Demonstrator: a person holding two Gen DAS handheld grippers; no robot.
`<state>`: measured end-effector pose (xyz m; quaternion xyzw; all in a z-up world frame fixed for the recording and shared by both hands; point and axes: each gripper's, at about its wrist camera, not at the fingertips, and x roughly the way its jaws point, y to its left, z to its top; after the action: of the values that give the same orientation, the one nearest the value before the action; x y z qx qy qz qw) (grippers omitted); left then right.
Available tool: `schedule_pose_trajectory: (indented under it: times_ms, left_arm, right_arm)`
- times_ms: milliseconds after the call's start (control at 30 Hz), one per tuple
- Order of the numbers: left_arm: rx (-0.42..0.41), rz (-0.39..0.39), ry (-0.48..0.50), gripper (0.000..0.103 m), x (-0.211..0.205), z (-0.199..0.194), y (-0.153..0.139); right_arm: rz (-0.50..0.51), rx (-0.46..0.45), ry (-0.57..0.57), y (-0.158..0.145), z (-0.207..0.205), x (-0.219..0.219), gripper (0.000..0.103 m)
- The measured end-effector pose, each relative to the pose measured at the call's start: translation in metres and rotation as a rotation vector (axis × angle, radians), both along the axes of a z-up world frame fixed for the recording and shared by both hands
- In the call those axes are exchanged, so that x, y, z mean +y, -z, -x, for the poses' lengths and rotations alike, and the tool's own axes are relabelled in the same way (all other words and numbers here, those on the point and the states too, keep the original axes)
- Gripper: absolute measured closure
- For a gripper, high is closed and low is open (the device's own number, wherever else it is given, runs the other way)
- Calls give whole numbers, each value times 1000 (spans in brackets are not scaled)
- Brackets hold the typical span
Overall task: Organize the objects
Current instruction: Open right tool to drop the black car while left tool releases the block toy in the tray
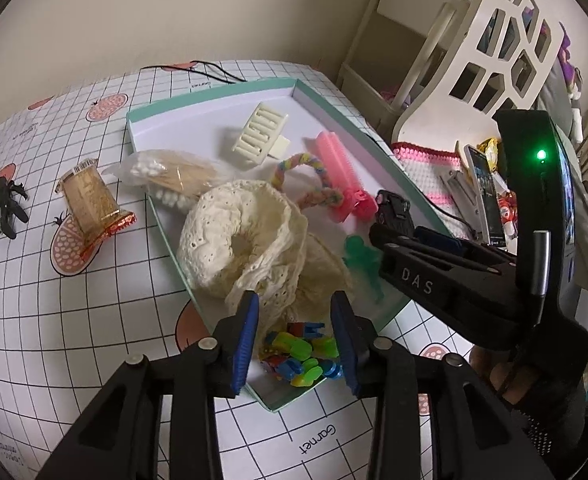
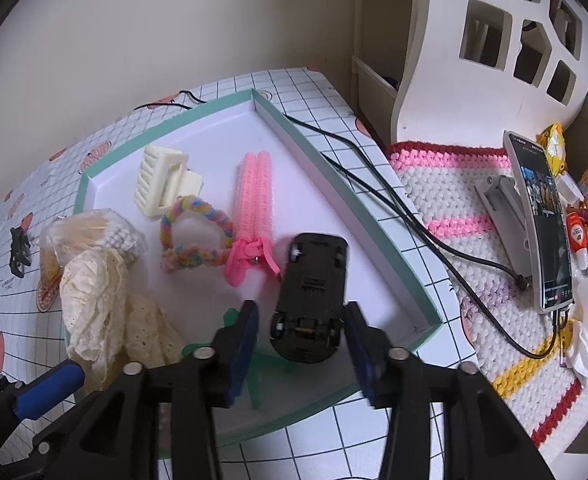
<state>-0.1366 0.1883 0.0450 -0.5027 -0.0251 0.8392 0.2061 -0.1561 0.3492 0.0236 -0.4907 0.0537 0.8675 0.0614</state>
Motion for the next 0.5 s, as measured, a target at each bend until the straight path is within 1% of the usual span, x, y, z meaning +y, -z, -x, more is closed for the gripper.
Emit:
schedule_pose_trajectory:
  times_ms: [233,500]
  left_arm:
    - [54,-13,-1,62,-2,-2,-10]
    - [91,-44,-67,62,-17,2,-19]
  right_arm:
    - [-6,50,0,-9,-1,-1,50]
    - [-6,121,-11,-23,-4,-6,50]
